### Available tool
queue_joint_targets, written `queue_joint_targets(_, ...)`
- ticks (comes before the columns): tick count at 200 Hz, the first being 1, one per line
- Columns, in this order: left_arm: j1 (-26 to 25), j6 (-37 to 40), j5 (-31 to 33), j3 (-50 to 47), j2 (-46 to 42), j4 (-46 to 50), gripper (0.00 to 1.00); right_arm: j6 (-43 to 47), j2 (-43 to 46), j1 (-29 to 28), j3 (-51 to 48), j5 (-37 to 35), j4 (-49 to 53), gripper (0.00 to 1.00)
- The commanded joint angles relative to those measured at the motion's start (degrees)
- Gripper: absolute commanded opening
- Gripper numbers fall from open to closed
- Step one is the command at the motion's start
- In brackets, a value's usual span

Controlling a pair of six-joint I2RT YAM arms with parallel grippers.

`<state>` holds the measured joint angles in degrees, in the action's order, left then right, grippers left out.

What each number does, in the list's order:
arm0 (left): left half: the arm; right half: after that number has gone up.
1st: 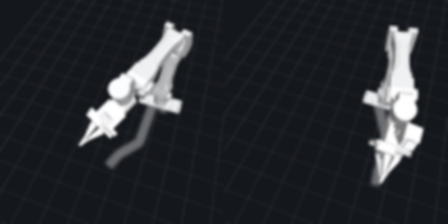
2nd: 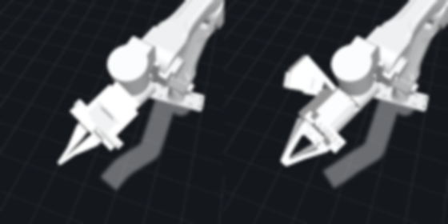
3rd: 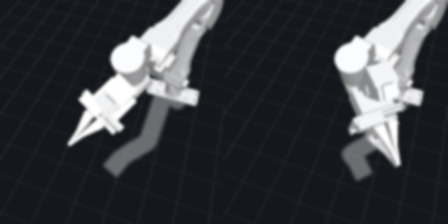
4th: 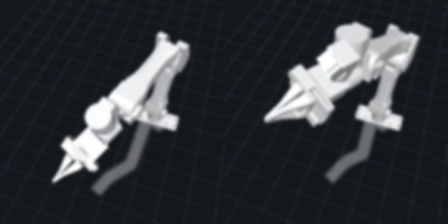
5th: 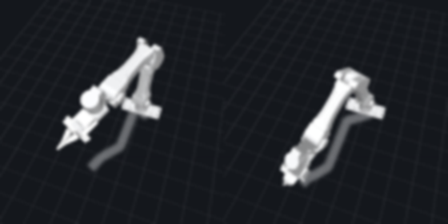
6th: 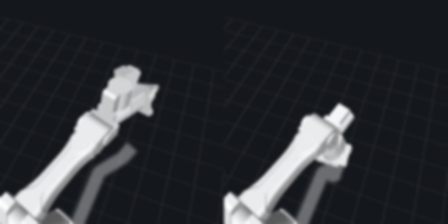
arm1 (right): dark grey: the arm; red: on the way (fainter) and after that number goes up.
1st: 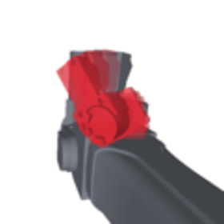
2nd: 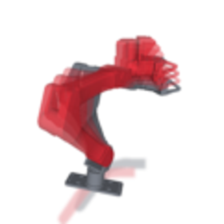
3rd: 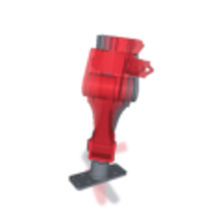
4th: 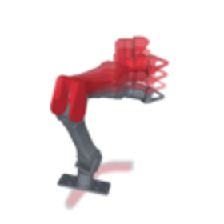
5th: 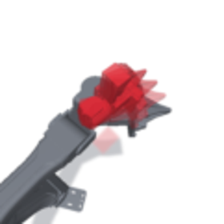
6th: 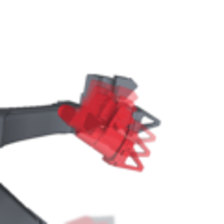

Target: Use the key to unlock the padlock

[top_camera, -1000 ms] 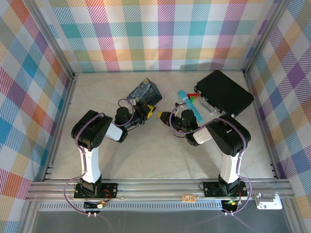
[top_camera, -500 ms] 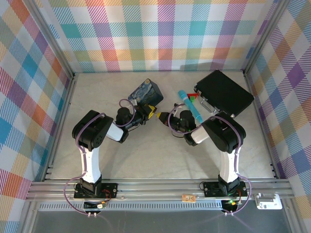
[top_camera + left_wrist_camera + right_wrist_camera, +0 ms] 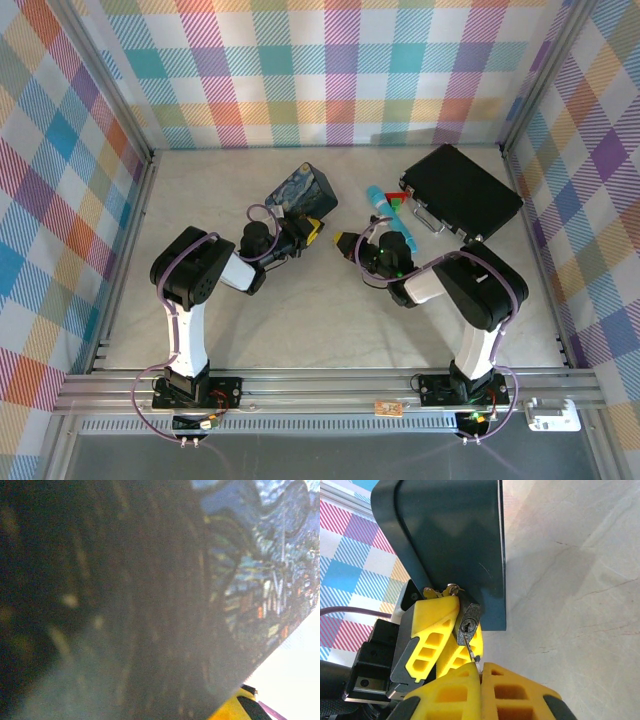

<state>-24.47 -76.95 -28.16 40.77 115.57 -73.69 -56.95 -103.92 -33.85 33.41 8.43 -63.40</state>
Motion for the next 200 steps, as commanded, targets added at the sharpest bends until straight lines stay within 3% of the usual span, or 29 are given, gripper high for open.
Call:
queue_joint_targets(1, -0.4, -1.2, -0.1, 0.7, 0.7, -0.7, 0.0, 0.8, -2.2, -0.3, 3.0, 1.9, -1.3, 0.0)
queue_joint_targets(67, -0.4, -1.5, -0.1, 0.6, 0.7, -1.0, 0.0, 0.3, -4.4, -0.5, 5.6, 3.2, -1.8, 0.0)
queue_joint_targets(143, -0.5, -1.7, 0.2, 0.5, 0.4, -1.0, 0.0, -0.3, -2.3, -0.5, -0.6, -1.9, -3.4, 0.0)
queue_joint_targets(200, -0.6, -1.8, 0.1, 0.5, -0.2, -0.9, 0.0, -0.1, -3.4, -0.5, 1.4, -0.1, -4.4, 0.0)
